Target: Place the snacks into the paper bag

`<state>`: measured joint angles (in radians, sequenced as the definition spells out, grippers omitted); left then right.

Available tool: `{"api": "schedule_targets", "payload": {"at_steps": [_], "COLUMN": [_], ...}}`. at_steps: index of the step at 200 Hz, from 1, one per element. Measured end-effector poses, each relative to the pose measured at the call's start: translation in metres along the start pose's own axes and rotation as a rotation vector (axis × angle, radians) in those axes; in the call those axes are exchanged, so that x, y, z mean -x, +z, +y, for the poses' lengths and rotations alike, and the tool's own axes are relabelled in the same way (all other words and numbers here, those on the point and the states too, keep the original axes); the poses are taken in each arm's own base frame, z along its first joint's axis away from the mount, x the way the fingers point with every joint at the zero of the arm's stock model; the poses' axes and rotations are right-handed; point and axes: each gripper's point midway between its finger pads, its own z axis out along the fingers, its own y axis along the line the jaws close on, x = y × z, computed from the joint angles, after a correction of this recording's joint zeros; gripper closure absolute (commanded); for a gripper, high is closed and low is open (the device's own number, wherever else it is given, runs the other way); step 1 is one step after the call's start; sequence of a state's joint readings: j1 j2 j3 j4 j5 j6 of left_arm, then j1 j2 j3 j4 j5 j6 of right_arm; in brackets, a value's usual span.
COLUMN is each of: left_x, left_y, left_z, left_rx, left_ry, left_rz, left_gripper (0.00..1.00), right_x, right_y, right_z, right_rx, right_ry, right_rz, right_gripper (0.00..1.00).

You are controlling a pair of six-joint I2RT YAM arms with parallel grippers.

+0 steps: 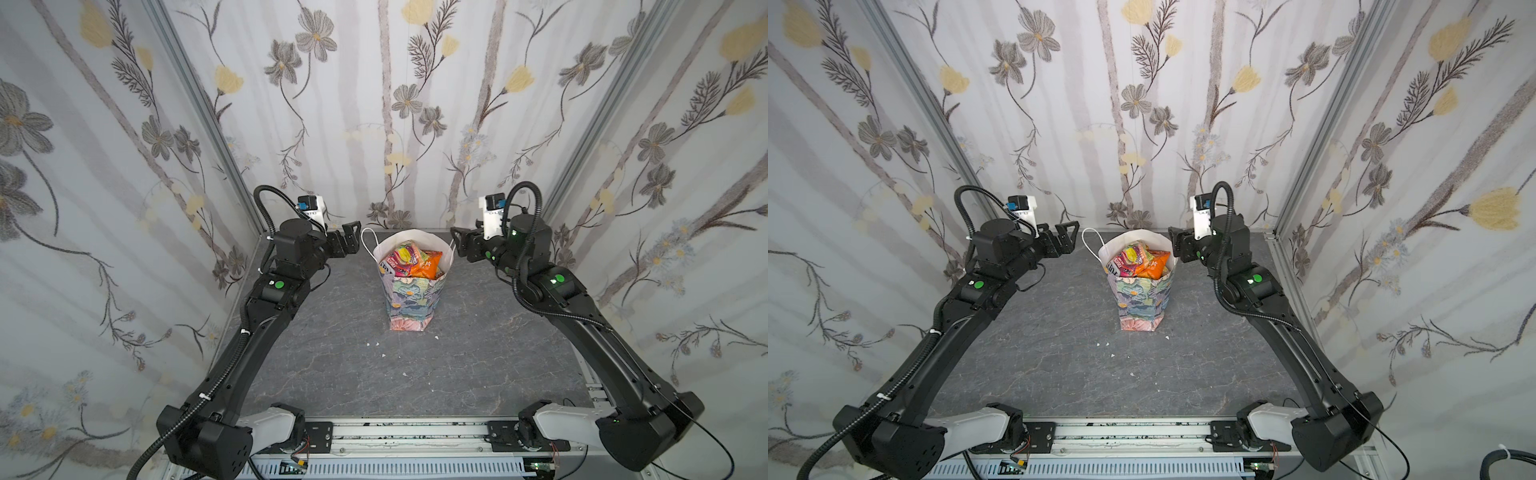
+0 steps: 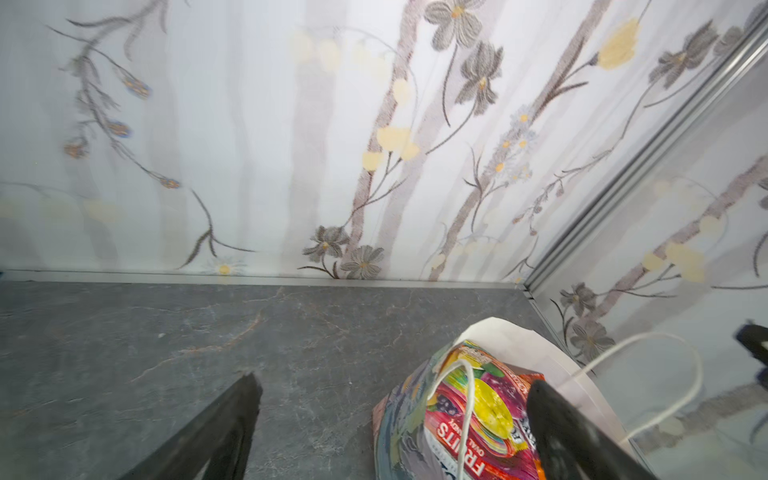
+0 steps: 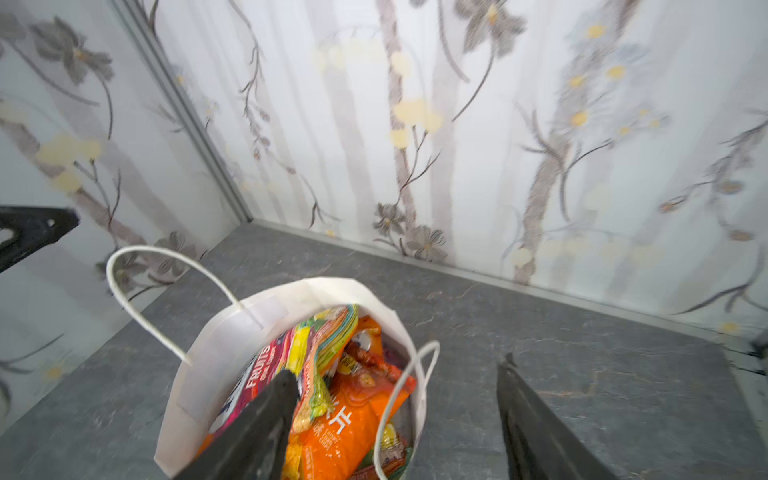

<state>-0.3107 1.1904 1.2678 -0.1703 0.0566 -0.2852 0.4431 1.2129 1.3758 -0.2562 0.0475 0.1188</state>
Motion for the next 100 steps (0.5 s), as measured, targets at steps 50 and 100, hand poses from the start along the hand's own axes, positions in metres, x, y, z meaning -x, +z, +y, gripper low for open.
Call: {"api": "schedule_targets", "payload": {"at_steps": [50,100], "left_x": [0.008,-0.144], "left_y": [-0.054,-0.084], "left_z": [0.094,0.211], "left_rx": [0.416,0.754], "left_ry": [-0.020,0.052], "left_rz": [-0.138,-0.191], "left_gripper": [0.00,0.00], "right_x": [-0.030,-0.208], "right_y": [-0.058,-0.064], "right_z": [-0.116,-0.213], "right_rx": [-0.415,-0.749], "right_ry": [0.098,0.165], "right_rz": [-0.060,0.113], "right_gripper": [0.09,0.00]}}
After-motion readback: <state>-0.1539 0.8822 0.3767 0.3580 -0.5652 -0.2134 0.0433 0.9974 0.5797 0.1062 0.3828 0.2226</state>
